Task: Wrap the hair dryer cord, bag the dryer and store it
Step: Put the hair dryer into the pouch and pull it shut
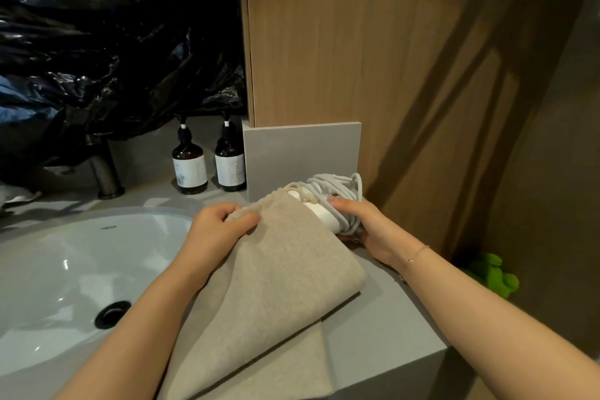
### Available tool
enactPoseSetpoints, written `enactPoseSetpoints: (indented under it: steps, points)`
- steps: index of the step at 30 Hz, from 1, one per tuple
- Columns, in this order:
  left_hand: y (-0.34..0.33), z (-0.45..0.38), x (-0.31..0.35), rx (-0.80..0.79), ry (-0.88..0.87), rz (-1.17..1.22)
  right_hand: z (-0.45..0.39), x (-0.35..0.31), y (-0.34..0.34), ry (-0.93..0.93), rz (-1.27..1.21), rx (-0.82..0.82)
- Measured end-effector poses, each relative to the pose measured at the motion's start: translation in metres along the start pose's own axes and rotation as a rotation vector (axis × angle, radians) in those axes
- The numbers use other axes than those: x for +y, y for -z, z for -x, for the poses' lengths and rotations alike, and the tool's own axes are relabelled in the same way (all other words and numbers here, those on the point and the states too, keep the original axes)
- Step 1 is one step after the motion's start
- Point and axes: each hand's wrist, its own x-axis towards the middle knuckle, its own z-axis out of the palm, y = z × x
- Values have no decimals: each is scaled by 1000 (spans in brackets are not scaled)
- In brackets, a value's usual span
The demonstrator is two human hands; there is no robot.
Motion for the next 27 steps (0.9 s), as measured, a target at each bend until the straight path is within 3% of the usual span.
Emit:
enactPoseSetpoints:
  steps: [5,13,17,22,24,27]
  points:
    - [4,-4,3,-17,196,178,12,3,2,66,-154,121]
    - [3,-8,13,177,278,289,29,-1,31,119,-554,434]
    - [2,-27,39,332,148,153,37,-8,38,116,-831,446]
    - [-1,-43,101,602,-270,-467,37,-6,43,125,-929,406]
    - [-22,-35,118,554,-359,-730,36,-7,42,119,-917,400]
    - [-64,-32,102,146,-122,-778,35,-6,41,119,-905,397]
